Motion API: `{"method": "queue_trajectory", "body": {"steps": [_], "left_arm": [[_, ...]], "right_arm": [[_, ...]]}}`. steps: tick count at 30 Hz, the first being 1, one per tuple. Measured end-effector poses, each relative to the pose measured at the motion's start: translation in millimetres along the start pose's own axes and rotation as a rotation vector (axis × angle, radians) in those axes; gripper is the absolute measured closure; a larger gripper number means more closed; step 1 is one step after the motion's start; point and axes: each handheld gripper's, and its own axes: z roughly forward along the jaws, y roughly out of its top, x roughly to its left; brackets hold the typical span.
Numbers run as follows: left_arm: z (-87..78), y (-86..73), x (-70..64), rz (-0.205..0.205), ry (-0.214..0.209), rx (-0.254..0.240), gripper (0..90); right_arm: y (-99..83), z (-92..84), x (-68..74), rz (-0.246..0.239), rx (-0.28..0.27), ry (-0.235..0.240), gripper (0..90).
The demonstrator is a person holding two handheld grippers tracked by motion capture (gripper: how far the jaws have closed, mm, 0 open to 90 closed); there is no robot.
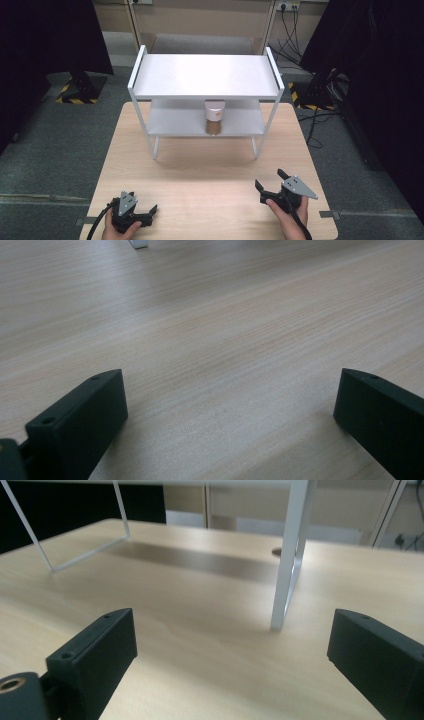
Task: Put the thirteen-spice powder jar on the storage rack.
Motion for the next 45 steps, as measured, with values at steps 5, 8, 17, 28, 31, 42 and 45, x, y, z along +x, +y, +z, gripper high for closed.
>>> {"method": "queue_trajectory", "body": {"steps": [5, 8, 17, 28, 31, 42, 45], "left_arm": [[0.1, 0.0, -0.1, 0.0, 0.0, 0.0, 0.0], [0.1, 0.0, -0.2, 0.0, 0.001, 0.0, 0.0], [0.1, 0.0, -0.3, 0.0, 0.001, 0.0, 0.0], [0.1, 0.0, -0.3, 0.0, 0.001, 0.0, 0.0], [0.1, 0.0, -0.3, 0.0, 0.001, 0.0, 0.0], [0.0, -0.1, -0.1, 0.0, 0.0, 0.0, 0.0], [0.0, -0.2, -0.2, -0.001, 0.0, -0.001, 0.0]], "right_arm": [[-12.5, 4.4, -5.3, 0.015, 0.059, -0.006, 5.7], [-17.9, 5.9, -7.4, 0.021, 0.088, -0.009, 5.7], [-26.5, 8.0, -9.9, 0.027, 0.139, -0.03, 5.6], [-29.4, 11.0, -10.3, 0.031, 0.187, -0.051, 6.2], [-27.6, 12.4, -9.3, 0.025, 0.199, -0.054, 6.5], [-17.3, 18.9, -1.1, -0.014, 0.267, -0.081, 7.1], [-17.2, 18.9, -1.2, -0.014, 0.267, -0.081, 7.0]]}}
